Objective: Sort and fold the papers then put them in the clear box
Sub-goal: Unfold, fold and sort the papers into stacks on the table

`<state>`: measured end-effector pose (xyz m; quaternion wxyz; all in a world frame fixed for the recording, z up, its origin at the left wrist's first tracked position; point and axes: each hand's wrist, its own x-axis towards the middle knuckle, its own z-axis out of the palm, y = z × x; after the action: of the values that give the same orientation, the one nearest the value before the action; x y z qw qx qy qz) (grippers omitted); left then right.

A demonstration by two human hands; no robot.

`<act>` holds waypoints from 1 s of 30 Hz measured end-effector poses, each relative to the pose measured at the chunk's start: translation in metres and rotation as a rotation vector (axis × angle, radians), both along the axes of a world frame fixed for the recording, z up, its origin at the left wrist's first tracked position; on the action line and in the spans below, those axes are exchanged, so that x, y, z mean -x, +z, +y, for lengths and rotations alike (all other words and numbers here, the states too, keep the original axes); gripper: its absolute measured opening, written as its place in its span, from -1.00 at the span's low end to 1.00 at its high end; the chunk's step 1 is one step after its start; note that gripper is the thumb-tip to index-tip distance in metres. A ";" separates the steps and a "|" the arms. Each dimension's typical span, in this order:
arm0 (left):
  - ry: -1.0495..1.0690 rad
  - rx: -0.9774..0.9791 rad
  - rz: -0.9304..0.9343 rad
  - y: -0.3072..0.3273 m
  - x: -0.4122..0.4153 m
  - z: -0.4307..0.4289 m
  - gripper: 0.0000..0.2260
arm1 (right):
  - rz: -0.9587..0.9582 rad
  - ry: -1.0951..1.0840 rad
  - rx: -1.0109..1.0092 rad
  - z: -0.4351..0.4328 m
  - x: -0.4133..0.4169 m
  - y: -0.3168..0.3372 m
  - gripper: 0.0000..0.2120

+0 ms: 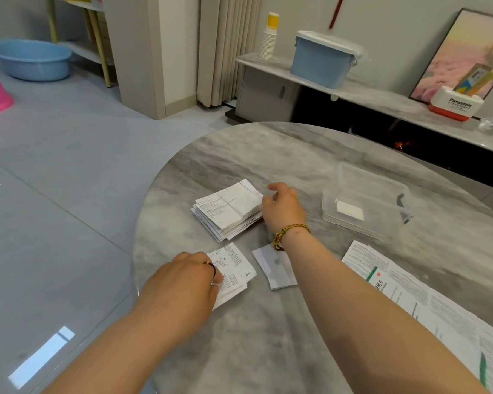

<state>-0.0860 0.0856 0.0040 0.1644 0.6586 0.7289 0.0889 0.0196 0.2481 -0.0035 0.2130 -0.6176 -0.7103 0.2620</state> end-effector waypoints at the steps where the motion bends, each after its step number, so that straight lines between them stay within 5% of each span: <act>1: -0.002 -0.009 0.000 0.001 0.000 0.000 -0.70 | 0.020 -0.010 -0.012 0.000 -0.002 0.002 -0.68; 9: -0.012 -0.090 -0.031 0.008 -0.007 -0.002 -0.70 | 0.153 -0.058 -0.040 -0.027 -0.055 0.019 -0.75; 17: -0.187 -0.137 -0.097 0.008 -0.047 -0.008 -0.72 | -0.017 -0.151 0.064 -0.090 -0.173 0.022 -0.75; 30: -0.412 0.038 0.036 -0.012 -0.110 -0.010 -0.52 | -0.268 -0.290 0.196 -0.119 -0.243 -0.003 -0.34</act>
<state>0.0239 0.0756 -0.0083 0.1784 0.7921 0.5830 0.0278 0.2621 0.1287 -0.0069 0.0908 -0.7605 -0.6070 0.2120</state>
